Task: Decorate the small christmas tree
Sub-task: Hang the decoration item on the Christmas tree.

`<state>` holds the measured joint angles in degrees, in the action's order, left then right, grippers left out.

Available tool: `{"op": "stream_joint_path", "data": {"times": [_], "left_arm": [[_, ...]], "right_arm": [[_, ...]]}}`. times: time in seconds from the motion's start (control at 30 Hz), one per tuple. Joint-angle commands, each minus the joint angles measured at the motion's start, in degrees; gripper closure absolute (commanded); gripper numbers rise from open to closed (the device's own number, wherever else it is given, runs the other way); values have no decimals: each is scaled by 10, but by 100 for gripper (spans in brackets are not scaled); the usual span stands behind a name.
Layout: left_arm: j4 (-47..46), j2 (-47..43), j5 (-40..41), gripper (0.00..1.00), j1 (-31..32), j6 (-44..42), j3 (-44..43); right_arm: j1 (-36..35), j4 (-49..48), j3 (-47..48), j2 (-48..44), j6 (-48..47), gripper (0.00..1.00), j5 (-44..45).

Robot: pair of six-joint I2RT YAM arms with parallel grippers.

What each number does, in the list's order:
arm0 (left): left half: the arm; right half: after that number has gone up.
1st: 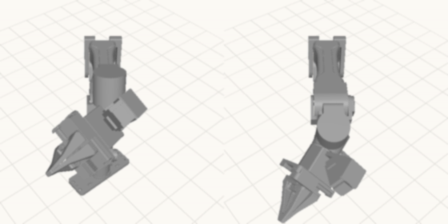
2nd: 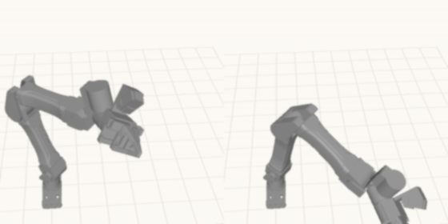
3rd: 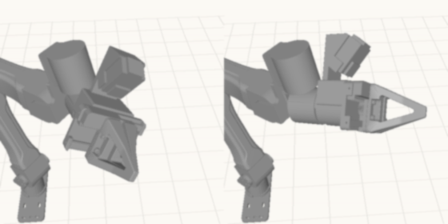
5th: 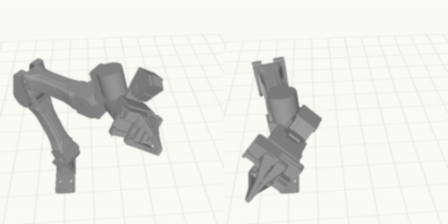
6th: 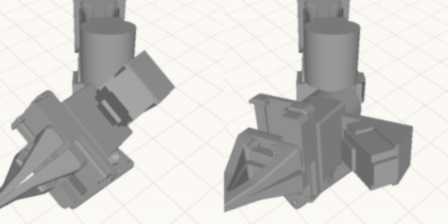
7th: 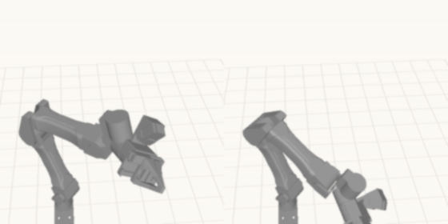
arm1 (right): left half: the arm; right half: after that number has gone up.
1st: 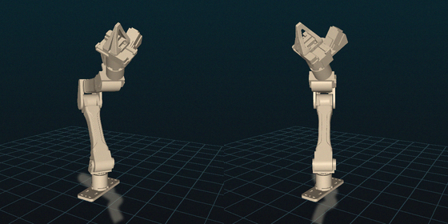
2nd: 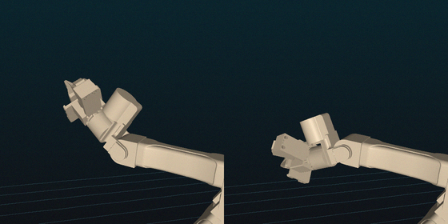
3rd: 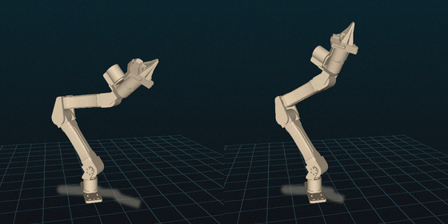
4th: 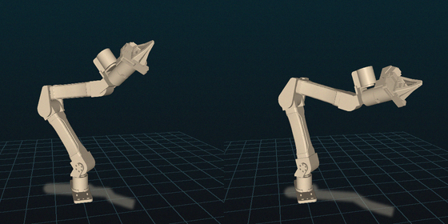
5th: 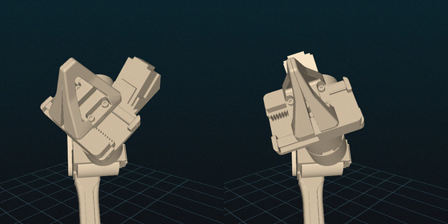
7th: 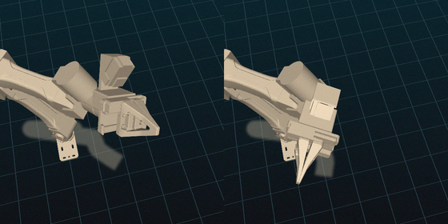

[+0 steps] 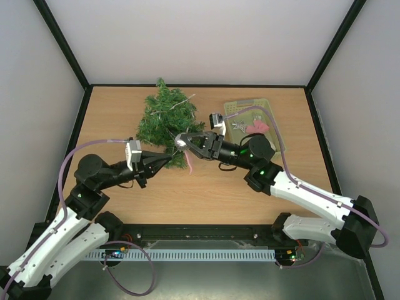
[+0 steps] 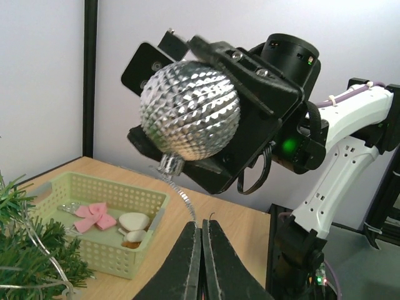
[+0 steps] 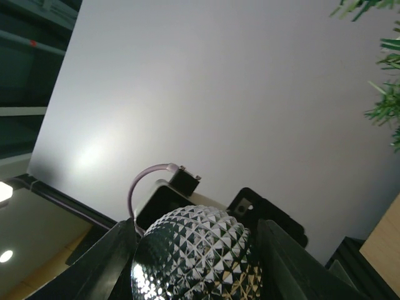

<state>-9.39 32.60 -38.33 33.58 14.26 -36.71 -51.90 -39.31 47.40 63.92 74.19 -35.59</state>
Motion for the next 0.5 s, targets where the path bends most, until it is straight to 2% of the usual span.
{"op": "stream_joint_path", "data": {"times": [0.0, 0.2, 0.23, 0.33, 0.4, 0.47], "left_arm": [[37, -14, -3, 98, 2, -5, -18], [76, -6, -17, 98, 2, 14, -45], [79, -8, -16, 98, 3, 15, -46], [111, -8, 7, 98, 2, 8, -53], [126, -6, 16, 97, 3, -1, -55], [124, -8, 9, 85, 3, -15, -46]], "right_arm": [[-4, -14, -10, -14, -28, 60, 14], [-5, 33, -29, -31, -75, 45, 19], [-4, 43, -33, -36, -86, 49, 20], [-4, 50, -47, -49, -103, 69, 29], [-5, 50, -49, -53, -103, 71, 39], [-4, 47, -43, -53, -94, 70, 35]]}}
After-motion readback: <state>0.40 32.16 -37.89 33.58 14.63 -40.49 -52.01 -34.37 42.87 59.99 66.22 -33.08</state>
